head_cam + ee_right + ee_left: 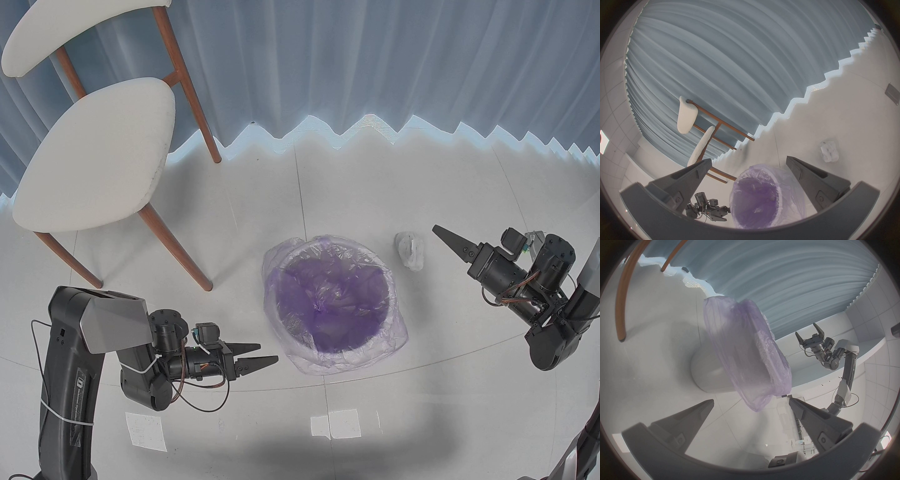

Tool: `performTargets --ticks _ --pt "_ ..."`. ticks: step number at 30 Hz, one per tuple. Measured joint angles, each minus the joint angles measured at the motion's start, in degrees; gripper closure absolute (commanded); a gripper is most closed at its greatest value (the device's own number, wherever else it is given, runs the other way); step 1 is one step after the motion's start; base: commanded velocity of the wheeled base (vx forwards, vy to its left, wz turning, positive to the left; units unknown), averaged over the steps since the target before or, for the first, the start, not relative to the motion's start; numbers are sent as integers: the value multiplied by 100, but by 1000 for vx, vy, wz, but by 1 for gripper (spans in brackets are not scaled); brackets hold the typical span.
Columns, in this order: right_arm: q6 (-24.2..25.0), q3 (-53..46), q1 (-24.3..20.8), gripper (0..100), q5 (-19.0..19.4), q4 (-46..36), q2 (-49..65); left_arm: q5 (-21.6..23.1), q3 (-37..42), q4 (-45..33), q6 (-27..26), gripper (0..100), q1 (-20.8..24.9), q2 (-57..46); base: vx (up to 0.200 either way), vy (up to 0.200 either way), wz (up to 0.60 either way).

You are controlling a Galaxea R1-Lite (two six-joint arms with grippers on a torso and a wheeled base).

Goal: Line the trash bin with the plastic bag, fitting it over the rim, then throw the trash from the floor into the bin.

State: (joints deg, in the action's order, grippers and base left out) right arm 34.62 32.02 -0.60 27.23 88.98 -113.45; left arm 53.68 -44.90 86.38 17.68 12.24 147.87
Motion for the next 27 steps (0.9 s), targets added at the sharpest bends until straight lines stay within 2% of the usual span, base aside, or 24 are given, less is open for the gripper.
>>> performTargets --ticks 10,22,23,27 --pt "30 -68 -26 0 0 0 452 -661 -1084 -20 90 0 137 306 0 0 0" --pt "46 -63 -11 0 -2 0 631 -705 -1685 -20 172 0 168 640 0 0 0" --pt "44 -63 -11 0 0 -2 641 -703 -1703 -20 173 100 168 655 0 0 0" --pt "51 -69 -9 0 -2 -2 658 -692 -1734 -13 173 100 197 688 0 0 0"
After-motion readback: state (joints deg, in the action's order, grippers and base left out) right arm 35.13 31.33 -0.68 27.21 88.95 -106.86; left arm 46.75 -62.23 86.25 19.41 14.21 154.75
